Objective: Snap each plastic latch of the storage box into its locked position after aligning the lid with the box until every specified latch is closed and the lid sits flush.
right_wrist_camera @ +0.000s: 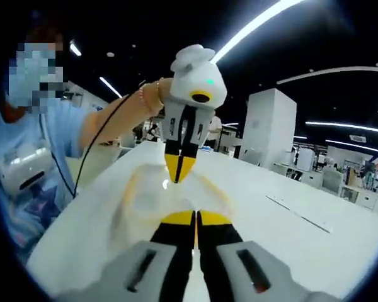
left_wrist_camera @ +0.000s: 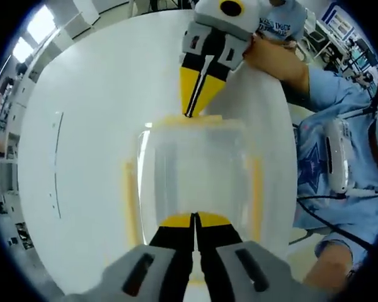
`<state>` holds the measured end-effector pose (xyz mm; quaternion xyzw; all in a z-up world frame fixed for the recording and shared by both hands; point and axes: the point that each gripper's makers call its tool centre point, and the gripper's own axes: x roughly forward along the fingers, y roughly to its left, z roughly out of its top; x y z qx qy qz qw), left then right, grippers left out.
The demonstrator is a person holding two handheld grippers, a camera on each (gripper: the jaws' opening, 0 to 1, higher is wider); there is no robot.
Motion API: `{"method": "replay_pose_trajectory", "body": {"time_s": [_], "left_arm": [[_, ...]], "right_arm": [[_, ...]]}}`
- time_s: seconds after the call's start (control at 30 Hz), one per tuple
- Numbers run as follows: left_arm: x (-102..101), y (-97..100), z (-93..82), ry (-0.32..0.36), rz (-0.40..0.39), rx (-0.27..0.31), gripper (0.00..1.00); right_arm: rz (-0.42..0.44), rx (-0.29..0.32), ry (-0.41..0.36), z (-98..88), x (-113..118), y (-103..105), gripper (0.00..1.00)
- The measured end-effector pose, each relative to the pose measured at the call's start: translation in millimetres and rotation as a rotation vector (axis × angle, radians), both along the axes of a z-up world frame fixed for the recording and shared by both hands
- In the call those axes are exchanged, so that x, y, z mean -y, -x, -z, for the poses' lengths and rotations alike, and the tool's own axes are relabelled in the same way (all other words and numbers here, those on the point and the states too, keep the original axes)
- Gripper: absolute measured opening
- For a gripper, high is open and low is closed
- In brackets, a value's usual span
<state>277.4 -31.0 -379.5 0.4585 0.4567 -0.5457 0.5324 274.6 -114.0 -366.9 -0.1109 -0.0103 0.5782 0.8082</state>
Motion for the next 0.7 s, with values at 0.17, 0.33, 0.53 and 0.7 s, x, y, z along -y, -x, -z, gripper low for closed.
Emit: {"method": "replay_pose_trajectory", "body": {"time_s": [0.17,0.33,0.53,0.7], "left_arm": [[-0.3,3.6,2.2,0.006,-0.015,-0.003,0.01],[-0.6,5.7,3.7,0.011,-0.037,-0.008,0.01],[0.2,6.9,5.4,0.005,-0.053,-0.015,0.01],[0.5,7.3,6.1,-0.006,-0.049,-0.017,0.01]], "right_arm": [[0.018,-0.011,0.042,11.0,2.9,-3.5,0.0],[0.005,-0.037,0.058,17.6,4.5,-1.7,0.0],[-0.017,-0.049,0.068,20.7,5.5,1.8,0.0],[-0.036,-0.064,0.069,23.0,5.5,4.8,0.0]]}}
